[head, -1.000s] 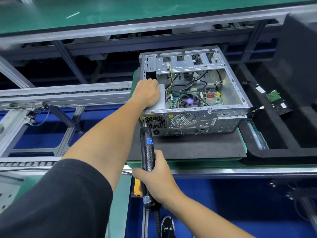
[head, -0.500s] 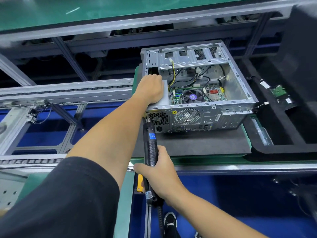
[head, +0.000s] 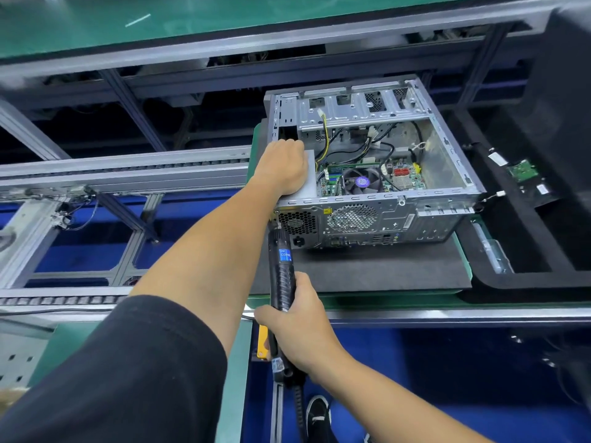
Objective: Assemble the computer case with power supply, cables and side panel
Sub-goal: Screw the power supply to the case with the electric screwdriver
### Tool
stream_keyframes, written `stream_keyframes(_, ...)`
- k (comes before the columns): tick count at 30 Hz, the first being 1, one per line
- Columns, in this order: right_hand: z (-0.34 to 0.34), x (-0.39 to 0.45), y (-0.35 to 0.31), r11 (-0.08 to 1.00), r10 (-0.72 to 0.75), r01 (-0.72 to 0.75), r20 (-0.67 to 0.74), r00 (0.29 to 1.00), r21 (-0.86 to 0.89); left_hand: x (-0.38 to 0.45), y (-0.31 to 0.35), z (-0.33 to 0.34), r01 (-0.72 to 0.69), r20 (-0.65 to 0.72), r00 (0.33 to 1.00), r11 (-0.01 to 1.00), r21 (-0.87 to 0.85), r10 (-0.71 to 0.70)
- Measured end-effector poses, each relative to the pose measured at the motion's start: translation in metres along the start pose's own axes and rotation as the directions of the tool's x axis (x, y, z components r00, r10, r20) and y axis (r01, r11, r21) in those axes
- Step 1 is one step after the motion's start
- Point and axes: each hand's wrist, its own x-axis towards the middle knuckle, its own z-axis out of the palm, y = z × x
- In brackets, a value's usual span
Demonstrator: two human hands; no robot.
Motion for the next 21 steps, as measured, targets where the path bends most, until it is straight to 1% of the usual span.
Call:
stream_keyframes(10,-0.003,-0.001,-0.003,0.998,0.012,-0.012,0.0,1.0,-0.054,-0.001,-0.001,-0.002,-0.013,0.004,1.0,1.0,-0.011,0.013)
stream_keyframes(14,-0.002,-0.003,-0.005,0.992,0.014,-0.015,-0.011,1.0,-0.122,-0.002,-0.001,-0.004,0.001,0.008,1.0,0.998,-0.07,-0.001)
stream_keyframes(17,-0.002,-0.008,-0.009,0.994,0.02,-0.022,-0.012,1.0,-0.111,-0.001,-0.001,-0.004,0.016,0.019,1.0,0.995,-0.1,-0.014)
stream_keyframes(21,0.003,-0.022,-0.012,0.994,0.065,-0.061,0.031,0.997,-0.093,0.0,-0.003,-0.005,0.048,0.041,0.998,0.987,-0.155,-0.043)
